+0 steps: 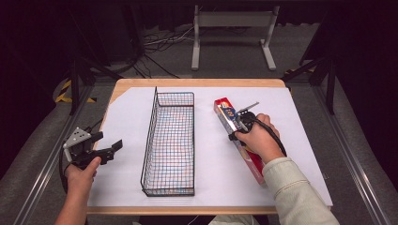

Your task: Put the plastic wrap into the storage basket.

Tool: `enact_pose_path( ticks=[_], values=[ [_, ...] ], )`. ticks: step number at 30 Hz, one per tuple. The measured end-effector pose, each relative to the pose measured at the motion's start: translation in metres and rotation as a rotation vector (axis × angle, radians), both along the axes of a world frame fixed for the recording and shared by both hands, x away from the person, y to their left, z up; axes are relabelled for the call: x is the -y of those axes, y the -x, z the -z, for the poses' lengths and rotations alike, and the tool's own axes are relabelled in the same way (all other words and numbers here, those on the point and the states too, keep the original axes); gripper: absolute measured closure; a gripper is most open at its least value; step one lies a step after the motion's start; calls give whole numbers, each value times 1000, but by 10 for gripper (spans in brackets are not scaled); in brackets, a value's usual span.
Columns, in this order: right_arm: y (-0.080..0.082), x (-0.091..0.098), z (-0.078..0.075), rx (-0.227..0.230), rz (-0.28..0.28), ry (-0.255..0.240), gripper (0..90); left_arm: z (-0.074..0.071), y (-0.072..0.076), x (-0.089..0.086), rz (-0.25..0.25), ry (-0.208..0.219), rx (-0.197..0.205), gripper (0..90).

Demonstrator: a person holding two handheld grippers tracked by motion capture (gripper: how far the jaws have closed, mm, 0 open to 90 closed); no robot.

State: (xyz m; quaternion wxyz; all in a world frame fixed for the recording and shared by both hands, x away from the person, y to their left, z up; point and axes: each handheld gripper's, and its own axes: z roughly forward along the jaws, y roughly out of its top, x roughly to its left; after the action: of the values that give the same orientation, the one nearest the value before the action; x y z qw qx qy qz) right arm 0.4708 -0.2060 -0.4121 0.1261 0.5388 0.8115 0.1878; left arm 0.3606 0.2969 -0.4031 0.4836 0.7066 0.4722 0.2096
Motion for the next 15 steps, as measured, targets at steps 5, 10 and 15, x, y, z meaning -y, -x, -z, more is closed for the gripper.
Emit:
enact_pose_path(
  ticks=[5, 10, 15],
  values=[
    [-2, -1, 2, -34, 10, 17, 335, 2, -1, -2, -8, 3, -12, 118],
    [-2, -3, 1, -61, 24, 38, 398, 2, -2, -1, -5, 5, -15, 119],
    [-3, -6, 0, -77, 33, 62, 400, 3, -2, 0, -5, -3, -14, 119]
  ],
)
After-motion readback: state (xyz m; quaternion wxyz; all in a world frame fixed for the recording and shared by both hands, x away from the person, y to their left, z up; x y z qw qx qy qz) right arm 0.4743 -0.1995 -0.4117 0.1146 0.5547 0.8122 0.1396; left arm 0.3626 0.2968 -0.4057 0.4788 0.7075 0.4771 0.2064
